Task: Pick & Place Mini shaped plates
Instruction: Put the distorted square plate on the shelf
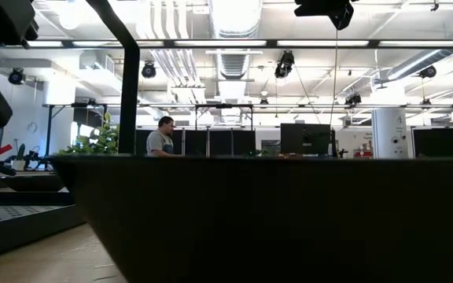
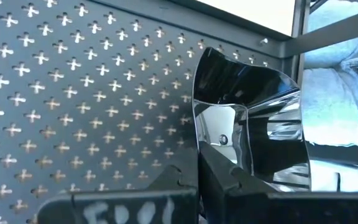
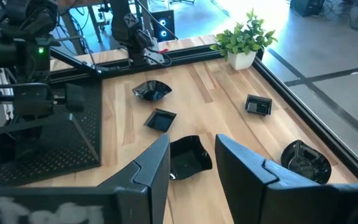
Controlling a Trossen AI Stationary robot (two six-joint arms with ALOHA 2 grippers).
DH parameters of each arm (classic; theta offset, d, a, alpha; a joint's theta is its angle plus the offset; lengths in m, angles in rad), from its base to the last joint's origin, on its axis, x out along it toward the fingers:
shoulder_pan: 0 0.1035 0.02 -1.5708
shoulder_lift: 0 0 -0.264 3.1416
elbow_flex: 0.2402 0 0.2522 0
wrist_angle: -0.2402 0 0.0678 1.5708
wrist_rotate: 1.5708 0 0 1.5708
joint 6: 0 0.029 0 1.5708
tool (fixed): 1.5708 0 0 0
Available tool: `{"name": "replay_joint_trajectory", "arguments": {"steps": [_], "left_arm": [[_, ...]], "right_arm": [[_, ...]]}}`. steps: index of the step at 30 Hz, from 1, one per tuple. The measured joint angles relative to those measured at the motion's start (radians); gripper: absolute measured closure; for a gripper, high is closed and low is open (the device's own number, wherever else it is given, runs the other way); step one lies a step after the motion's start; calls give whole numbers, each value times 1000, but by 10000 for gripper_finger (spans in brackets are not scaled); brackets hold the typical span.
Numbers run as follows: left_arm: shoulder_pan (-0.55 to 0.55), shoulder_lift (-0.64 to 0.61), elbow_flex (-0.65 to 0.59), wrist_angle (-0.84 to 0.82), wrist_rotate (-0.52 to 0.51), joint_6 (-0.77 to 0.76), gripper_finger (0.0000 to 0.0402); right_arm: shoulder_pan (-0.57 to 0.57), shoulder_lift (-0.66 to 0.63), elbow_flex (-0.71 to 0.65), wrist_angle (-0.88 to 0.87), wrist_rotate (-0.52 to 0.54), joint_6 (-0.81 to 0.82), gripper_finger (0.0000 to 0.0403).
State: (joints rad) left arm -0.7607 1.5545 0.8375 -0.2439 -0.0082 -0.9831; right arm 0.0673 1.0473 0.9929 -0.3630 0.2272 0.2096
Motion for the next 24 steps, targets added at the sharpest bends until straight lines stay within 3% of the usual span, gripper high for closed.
{"name": "replay_joint_trajectory", "arguments": {"steps": [14, 24], "left_arm": [[-44, -1, -6, -16, 0, -39, 401], [-109, -12, -6, -149, 5, -120, 401]], "right_arm": [[0, 1, 0, 0, 0, 0, 280], [0, 1, 0, 0, 0, 0, 280]]}}
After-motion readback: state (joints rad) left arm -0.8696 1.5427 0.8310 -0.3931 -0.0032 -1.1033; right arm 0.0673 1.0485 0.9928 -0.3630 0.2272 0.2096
